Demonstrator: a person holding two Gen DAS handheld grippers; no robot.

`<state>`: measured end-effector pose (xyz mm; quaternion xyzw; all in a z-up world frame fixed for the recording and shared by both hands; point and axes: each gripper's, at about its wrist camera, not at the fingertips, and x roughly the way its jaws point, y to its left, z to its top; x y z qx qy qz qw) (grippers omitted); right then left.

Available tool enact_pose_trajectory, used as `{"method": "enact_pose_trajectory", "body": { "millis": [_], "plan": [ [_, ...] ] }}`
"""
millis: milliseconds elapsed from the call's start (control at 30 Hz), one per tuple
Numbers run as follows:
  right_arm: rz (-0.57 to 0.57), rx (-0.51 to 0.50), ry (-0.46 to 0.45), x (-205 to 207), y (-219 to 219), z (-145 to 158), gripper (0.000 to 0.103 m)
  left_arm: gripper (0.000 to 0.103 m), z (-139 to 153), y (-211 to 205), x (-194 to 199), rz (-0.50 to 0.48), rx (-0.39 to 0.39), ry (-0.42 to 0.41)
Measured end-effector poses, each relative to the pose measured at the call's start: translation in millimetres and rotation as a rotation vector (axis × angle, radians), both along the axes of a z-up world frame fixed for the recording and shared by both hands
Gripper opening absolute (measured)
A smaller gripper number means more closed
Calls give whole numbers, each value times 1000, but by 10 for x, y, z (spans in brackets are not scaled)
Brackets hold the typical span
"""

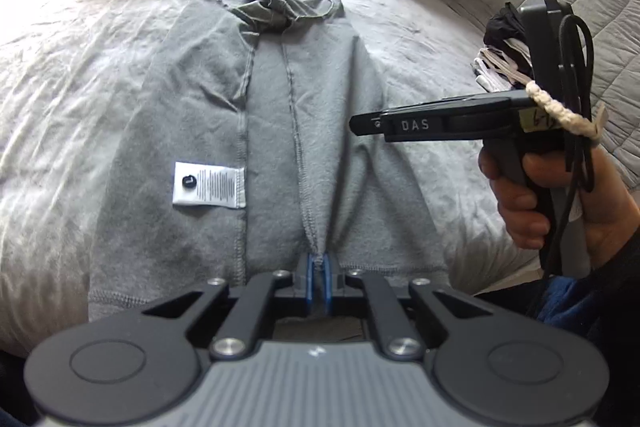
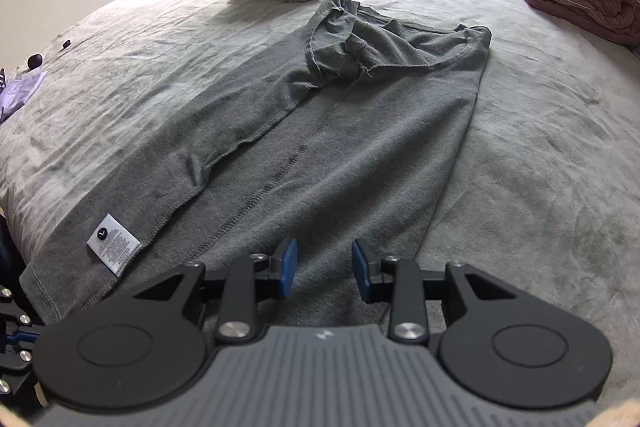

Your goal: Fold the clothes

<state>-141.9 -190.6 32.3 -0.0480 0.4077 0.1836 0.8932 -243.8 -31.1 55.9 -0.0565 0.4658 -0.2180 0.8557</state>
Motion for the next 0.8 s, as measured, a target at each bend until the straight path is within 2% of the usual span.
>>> {"method": "enact_pose_trajectory", "body": {
  "millis": [67, 133, 200, 433, 567, 700, 800],
  "plan": [
    [13, 8, -2, -5, 24, 16, 37, 5, -56, -4, 35, 5, 17, 9],
    [17, -25, 22, 19, 74, -54, 37, 5, -200, 7, 100, 19, 28, 59],
    [20, -55, 36, 26, 117, -126, 37, 6, -246, 4, 105, 5, 17, 70],
    [38, -57, 29, 0, 137, -118, 37, 7, -45, 98, 136, -24, -35, 88],
    [21, -49, 20, 16, 110, -87, 37, 12, 86, 155, 155, -45, -82, 94],
    [3, -9, -24, 14, 50, 46, 37, 16, 185, 156, 205, -83, -80, 80],
    [-22, 17, -42, 51, 1, 114, 37, 24, 228, 125, 322, -91, -58, 74]
  ]
}}
